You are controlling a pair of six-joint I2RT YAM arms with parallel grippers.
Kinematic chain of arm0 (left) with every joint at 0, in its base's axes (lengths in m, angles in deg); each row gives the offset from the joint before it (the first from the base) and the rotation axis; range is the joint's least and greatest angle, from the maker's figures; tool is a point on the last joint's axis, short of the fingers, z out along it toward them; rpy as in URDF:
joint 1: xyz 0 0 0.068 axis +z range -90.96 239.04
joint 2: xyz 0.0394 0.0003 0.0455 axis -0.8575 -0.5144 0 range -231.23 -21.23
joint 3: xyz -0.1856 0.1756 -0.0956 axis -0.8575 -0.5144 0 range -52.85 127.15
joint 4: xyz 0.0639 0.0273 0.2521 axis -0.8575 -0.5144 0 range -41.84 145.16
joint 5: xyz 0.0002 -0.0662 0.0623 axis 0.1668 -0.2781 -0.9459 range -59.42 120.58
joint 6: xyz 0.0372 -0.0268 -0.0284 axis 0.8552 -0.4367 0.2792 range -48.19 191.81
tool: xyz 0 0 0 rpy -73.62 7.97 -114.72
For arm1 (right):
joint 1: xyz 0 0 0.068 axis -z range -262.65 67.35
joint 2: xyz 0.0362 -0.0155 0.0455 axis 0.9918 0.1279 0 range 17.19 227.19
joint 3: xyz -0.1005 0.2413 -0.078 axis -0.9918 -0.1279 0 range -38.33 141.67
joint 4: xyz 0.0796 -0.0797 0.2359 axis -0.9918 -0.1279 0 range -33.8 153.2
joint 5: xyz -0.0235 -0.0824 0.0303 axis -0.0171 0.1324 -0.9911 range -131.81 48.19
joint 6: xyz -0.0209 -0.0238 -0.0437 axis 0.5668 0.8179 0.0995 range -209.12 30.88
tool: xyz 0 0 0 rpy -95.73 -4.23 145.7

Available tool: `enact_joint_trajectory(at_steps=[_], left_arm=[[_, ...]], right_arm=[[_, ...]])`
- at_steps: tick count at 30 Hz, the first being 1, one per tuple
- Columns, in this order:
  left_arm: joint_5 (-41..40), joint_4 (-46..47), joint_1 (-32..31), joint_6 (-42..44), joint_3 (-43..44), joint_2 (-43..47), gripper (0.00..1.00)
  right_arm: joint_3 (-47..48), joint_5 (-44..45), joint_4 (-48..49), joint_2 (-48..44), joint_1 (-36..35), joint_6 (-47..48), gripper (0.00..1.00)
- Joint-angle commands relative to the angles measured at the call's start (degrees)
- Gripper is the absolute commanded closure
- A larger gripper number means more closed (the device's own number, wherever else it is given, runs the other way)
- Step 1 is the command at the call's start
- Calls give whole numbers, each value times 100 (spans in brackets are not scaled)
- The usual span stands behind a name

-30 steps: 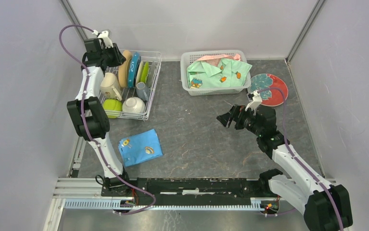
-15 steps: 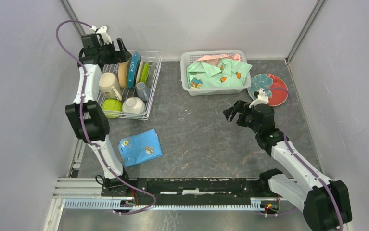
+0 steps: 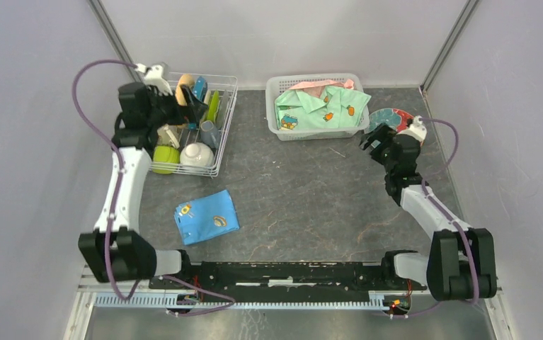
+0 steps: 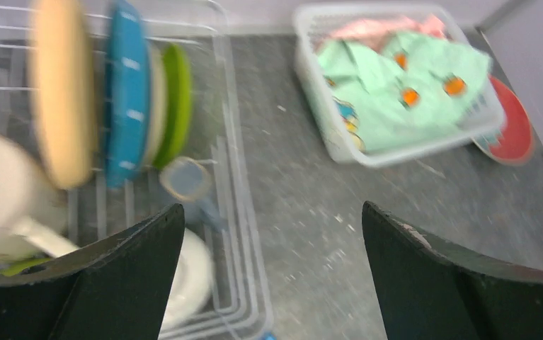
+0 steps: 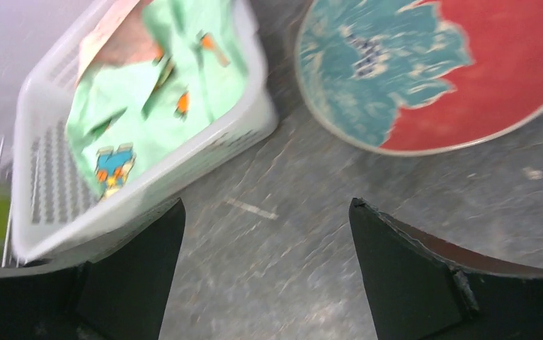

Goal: Load the mixed dishes into the dish rack
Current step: Pick up the plate from the corner of the board.

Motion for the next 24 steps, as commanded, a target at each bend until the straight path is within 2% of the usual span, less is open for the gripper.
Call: enact_joint_trajectory(at_steps=[1, 5, 9, 12, 14, 16, 18, 24], left_arm=[[-171, 867, -962, -157, -1055, 1181, 0], [-604, 645, -1935, 145, -1142, 1635, 0], [-811, 537, -2427, 181, -1314, 1994, 0], [-1002, 778, -2630, 291, -1751, 2360, 0], [-1457, 1208, -2706, 208, -2191, 2654, 0], [-2509, 1604, -2770, -202, -2574, 2900, 0], [-3293, 1591, -2792, -554, -2718, 2990, 0], [-3713, 1278, -2797, -147, -2735, 3032, 0]], right_arm=[[36, 89, 702, 292, 697, -169, 9], [-169, -7, 1193, 603, 1207, -465, 21], [-503, -338, 1918, 976, 1659, -890, 34], [-504, -563, 2064, 1325, 1928, -1016, 36], [-484, -691, 2144, 1583, 2064, -1090, 37], [-486, -987, 2273, 1839, 2231, -1246, 38], [-495, -1043, 2476, 2061, 2329, -1308, 38], [-268, -1151, 2671, 2730, 2516, -1470, 35]])
